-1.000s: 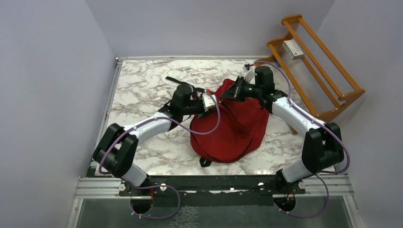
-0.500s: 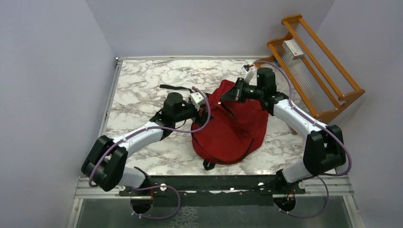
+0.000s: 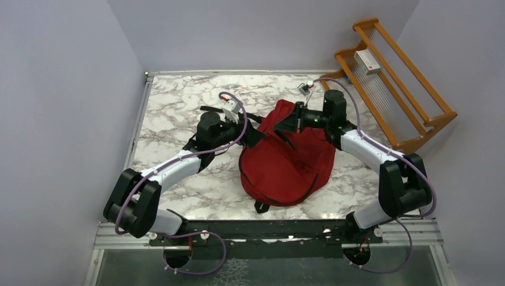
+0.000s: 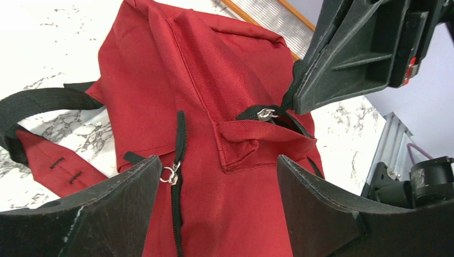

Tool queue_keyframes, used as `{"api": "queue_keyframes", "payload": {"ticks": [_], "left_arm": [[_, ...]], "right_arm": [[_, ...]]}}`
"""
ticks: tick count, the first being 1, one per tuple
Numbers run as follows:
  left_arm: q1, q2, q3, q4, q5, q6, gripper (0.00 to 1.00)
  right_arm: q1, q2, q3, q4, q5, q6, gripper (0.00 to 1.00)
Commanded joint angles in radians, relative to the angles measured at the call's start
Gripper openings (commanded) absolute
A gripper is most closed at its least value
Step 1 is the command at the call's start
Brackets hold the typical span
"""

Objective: Pack the student bag
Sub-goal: Zip the student bag at the center of the board.

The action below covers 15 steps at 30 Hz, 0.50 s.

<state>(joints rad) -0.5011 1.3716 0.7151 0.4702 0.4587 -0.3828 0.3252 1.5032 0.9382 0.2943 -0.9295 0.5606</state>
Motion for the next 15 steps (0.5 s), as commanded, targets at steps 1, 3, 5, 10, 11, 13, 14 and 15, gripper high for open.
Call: {"api": "queue_keyframes", "payload": {"ticks": [1,3,5,10,11,13,14,15], "left_arm": [[0.001,0.011,0.027,0.041,0.010,-0.079,0.78],[0.001,0.008,0.015,0.047,0.012,-0.077,0.76],[0.003,0.011,0.004,0.059,0.010,-0.073,0.74],[0.005,0.080,0.019,0.103,0.015,-0.088,0.69],[0.005,0.102,0.031,0.111,0.026,-0.097,0.67],[0.006,0.146,0.056,0.126,0.058,-0.115,0.65],[0.007,0.166,0.067,0.133,0.075,-0.122,0.65],[0.007,0.185,0.079,0.137,0.096,-0.123,0.65]], "right_arm": [[-0.005,0.044,0.031,0.127,-0.185,-0.125,0.01],[-0.005,0.057,0.044,0.116,-0.192,-0.135,0.01],[-0.005,0.054,0.052,0.078,-0.161,-0.141,0.00],[-0.005,0.013,0.025,0.058,-0.108,-0.134,0.01],[-0.005,0.004,0.019,0.049,-0.095,-0.135,0.01],[-0.005,-0.017,0.004,0.030,-0.069,-0.136,0.00],[-0.005,-0.028,-0.003,0.020,-0.055,-0.134,0.01],[-0.005,-0.039,-0.011,0.012,-0.034,-0.131,0.00]]}}
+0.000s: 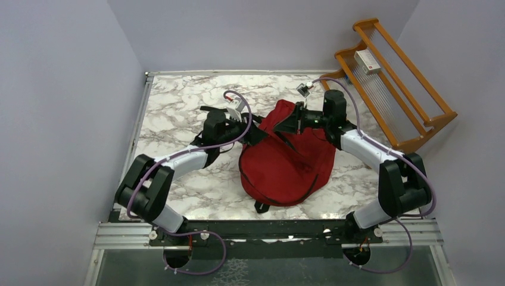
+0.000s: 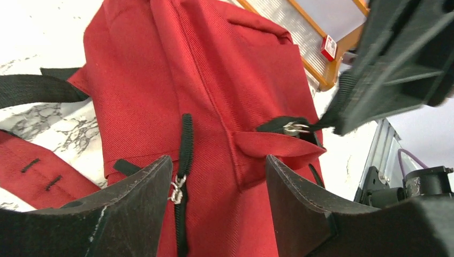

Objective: Pack the student bag
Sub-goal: Zip the student bag at the center of the board.

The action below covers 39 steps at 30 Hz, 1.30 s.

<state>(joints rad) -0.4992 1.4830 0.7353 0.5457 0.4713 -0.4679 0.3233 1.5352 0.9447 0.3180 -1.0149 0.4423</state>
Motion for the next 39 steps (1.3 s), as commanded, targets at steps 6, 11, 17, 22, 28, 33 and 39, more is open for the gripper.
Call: {"api": "queue_keyframes", "payload": {"ticks": [6,11,17,22,28,33,39], "left_arm": [[0.005,0.121,0.080,0.075,0.188,0.003,0.60],[0.005,0.133,0.106,0.077,0.243,0.048,0.57],[0.005,0.130,0.128,0.083,0.352,0.099,0.57],[0.007,0.137,0.131,0.083,0.395,0.146,0.56],[0.014,0.185,0.139,0.083,0.434,0.152,0.41],[0.018,0.199,0.145,0.083,0.458,0.160,0.26],[0.036,0.208,0.159,0.083,0.480,0.154,0.00]], "right_arm": [[-0.003,-0.105,-0.048,-0.052,0.106,-0.013,0.00],[-0.003,-0.104,-0.060,-0.050,0.114,-0.008,0.01],[-0.003,-0.103,-0.059,-0.061,0.142,0.000,0.00],[-0.003,-0.102,-0.058,-0.066,0.139,-0.002,0.01],[-0.003,-0.107,-0.062,-0.067,0.148,0.009,0.01],[-0.003,-0.127,-0.060,-0.125,0.216,0.038,0.00],[-0.003,-0.184,-0.088,-0.183,0.294,0.085,0.00]]}}
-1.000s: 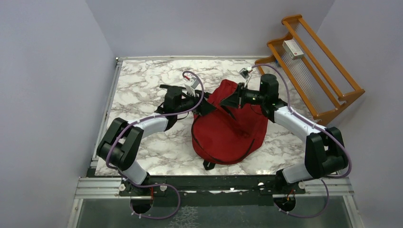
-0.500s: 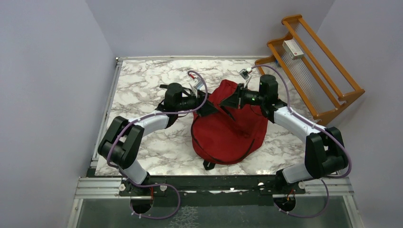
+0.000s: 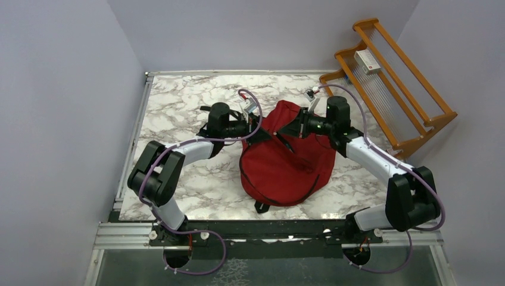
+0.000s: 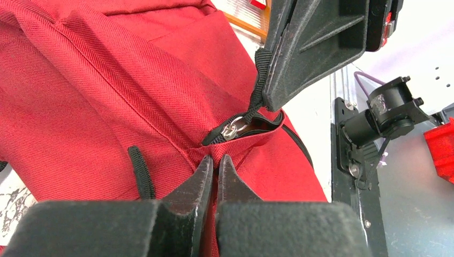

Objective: Pack the student bag
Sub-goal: Zip the student bag at the center of the board.

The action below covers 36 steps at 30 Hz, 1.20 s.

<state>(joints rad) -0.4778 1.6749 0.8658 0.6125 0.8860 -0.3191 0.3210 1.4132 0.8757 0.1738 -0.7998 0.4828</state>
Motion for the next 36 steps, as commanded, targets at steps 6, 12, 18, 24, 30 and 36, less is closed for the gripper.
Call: {"api": "queue_keyframes", "payload": {"ticks": [6,12,18,24,30,36], "left_arm": [[0.060,-0.016,0.013,0.016,0.005,-0.013,0.00],[0.087,-0.050,0.003,0.016,0.002,-0.019,0.00],[0.105,-0.073,-0.022,0.015,-0.038,-0.031,0.00],[0.154,-0.087,-0.045,0.013,-0.111,-0.057,0.00],[0.180,-0.090,-0.050,0.011,-0.150,-0.065,0.00],[0.207,-0.078,-0.048,-0.013,-0.271,-0.075,0.00]], "right_arm": [[0.000,-0.103,-0.031,-0.124,0.191,0.091,0.00],[0.000,-0.123,-0.039,-0.172,0.283,0.129,0.01],[0.000,-0.155,-0.052,-0.226,0.336,0.156,0.01],[0.000,-0.217,-0.076,-0.311,0.390,0.145,0.00],[0.000,-0.276,-0.118,-0.370,0.441,0.147,0.00],[0.000,-0.342,-0.138,-0.457,0.542,0.144,0.00]]}}
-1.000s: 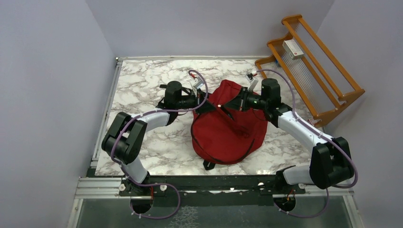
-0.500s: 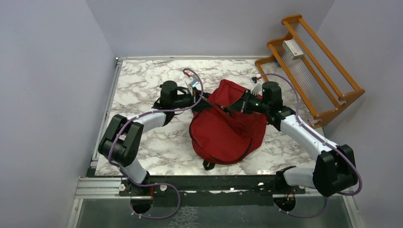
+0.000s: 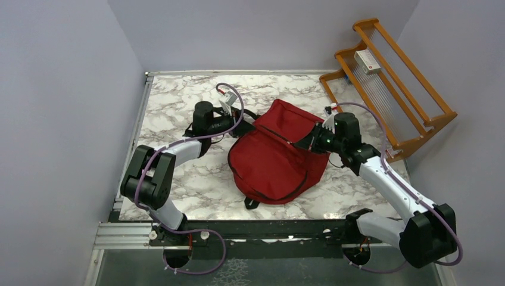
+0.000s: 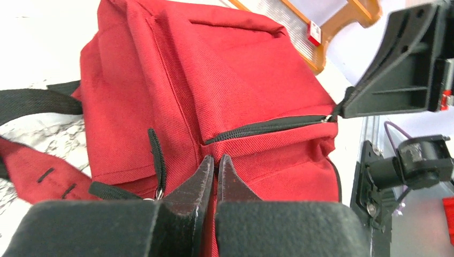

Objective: Pack the student bag
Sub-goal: Zip the student bag at the center of the board.

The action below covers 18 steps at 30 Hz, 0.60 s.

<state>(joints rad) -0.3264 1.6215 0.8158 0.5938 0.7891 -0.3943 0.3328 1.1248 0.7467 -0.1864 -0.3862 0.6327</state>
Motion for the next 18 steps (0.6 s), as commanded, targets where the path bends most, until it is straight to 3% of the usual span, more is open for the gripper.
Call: {"api": "queue_keyframes", "payload": {"ticks": [1,11,18], "left_arm": [[0.061,-0.020,0.010,-0.005,-0.196,0.000,0.00],[0.102,0.059,0.132,-0.046,-0.286,0.044,0.00],[0.119,0.120,0.212,-0.058,-0.272,0.059,0.00]], "right_arm": [[-0.012,-0.064,-0.010,-0.111,0.143,-0.007,0.01],[-0.012,-0.128,-0.049,-0.206,0.252,-0.010,0.01],[-0.012,-0.129,-0.066,-0.225,0.285,-0.034,0.00]]}}
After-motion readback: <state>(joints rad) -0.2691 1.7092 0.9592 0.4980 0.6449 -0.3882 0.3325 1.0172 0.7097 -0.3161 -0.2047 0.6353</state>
